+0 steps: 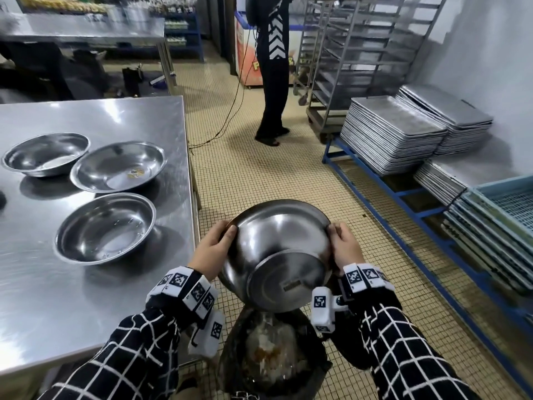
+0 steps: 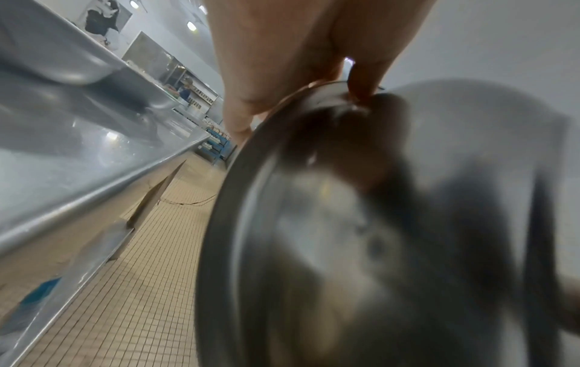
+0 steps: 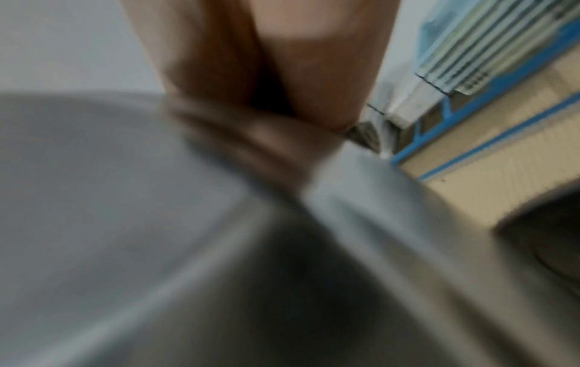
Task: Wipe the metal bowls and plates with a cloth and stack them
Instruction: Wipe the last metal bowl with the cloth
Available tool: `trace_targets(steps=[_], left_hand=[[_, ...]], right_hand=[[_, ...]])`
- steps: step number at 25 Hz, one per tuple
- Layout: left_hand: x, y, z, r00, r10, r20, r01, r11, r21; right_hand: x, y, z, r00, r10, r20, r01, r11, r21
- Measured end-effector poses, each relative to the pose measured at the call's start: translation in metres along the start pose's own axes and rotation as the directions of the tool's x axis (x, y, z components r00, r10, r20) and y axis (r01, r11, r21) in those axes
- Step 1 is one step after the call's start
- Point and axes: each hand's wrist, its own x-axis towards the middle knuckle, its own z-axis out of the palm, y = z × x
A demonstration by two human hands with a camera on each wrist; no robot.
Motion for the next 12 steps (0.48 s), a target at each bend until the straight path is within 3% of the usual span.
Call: trace_targets(steps=[4, 6, 8, 10, 12], left_hand=[[-0.007, 0.021, 0.007, 0.993, 0.088, 0.074, -0.088, 0.996, -0.009], [-0.012, 0.036, 0.012, 0.982, 0.106, 0.154, -0.12, 0.989, 0.088], [-0.014, 0.041, 0.015, 0.979, 0.145, 0.142, -0.175, 0.958, 0.226], [-0.013, 0.039, 0.014, 0.983, 0.171, 0.059, -0.181, 0.946, 0.269], [-0.01, 0.036, 0.014, 0.986, 0.169, -0.008, -0.159, 0.946, 0.283]], right_hand=[[-0.002, -0.032, 0.0, 0.96, -0.247, 0.135, 0.272, 0.936, -0.225], [-0.004, -0.041, 0.011, 0.903, -0.368, 0.222, 0.426, 0.836, -0.347], [-0.007, -0.045, 0.024, 0.856, -0.455, 0.245, 0.516, 0.777, -0.361], [-0.011, -0.043, 0.034, 0.829, -0.542, 0.14, 0.555, 0.764, -0.329], [-0.021, -0.043, 0.042, 0.798, -0.601, -0.052, 0.565, 0.774, -0.285]])
